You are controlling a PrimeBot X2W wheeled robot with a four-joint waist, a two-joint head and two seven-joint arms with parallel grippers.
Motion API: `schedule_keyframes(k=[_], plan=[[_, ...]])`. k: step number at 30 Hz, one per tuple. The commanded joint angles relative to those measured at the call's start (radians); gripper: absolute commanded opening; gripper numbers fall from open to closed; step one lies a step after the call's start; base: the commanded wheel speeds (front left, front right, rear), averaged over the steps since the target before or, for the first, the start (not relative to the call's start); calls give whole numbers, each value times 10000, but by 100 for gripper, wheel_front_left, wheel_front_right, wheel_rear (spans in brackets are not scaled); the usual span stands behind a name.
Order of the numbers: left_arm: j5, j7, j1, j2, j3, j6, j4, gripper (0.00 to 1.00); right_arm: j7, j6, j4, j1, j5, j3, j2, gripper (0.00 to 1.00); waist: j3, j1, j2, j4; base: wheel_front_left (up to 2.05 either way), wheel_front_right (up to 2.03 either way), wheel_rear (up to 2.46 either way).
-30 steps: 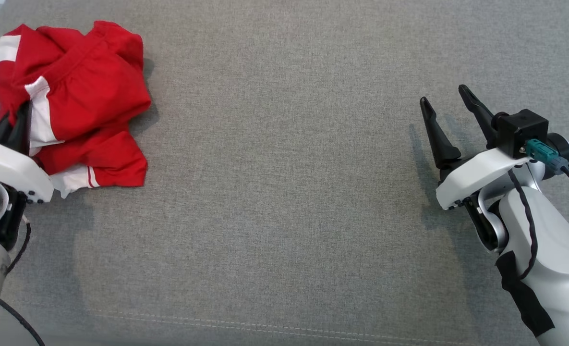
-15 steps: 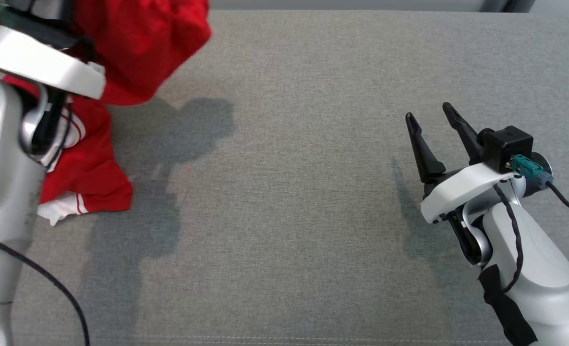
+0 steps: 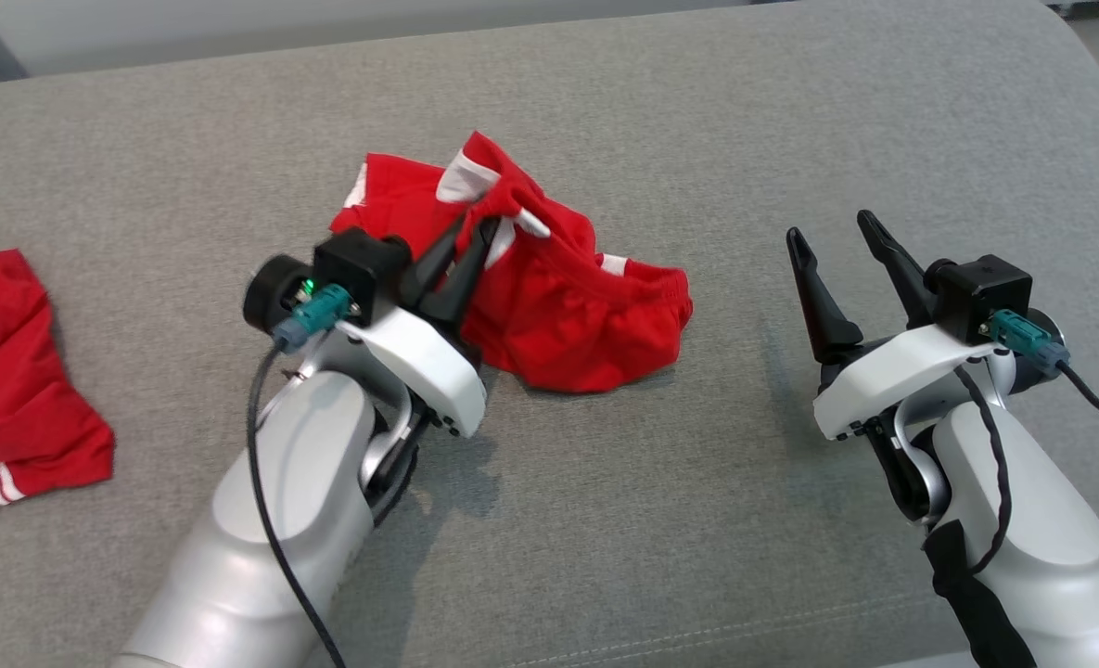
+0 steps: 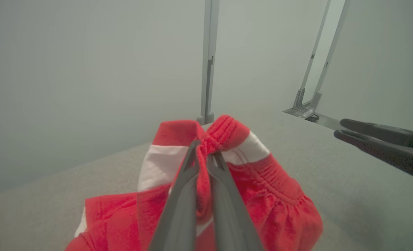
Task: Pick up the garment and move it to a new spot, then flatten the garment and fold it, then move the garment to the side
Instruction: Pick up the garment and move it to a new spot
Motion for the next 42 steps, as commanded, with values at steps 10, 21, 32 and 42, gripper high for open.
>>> schedule_keyframes(k=[10, 21, 32, 42], plan=[[-137, -49, 528, -285, -442, -39, 153, 100, -132, 42, -197, 126, 267, 223, 12, 100, -272, 0, 0, -533, 0, 0, 0], [1036, -49, 1952, -21, 1915, 291, -954, 100, -132, 42, -742, 371, 842, 1195, 209, 100, -1003, 0, 0, 502, 0, 0, 0], [1723, -49, 3826, -264, 4068, 343, -1601, 100, -132, 42, -1441, 1115, 2512, 3482, -33, 100, -1361, 0, 0, 1086, 0, 0, 0], [2011, -49, 4068, -494, 4549, 160, -1633, 100, -132, 42, -978, 1474, 3104, 4178, -439, 100, -1396, 0, 0, 1209, 0, 0, 0]])
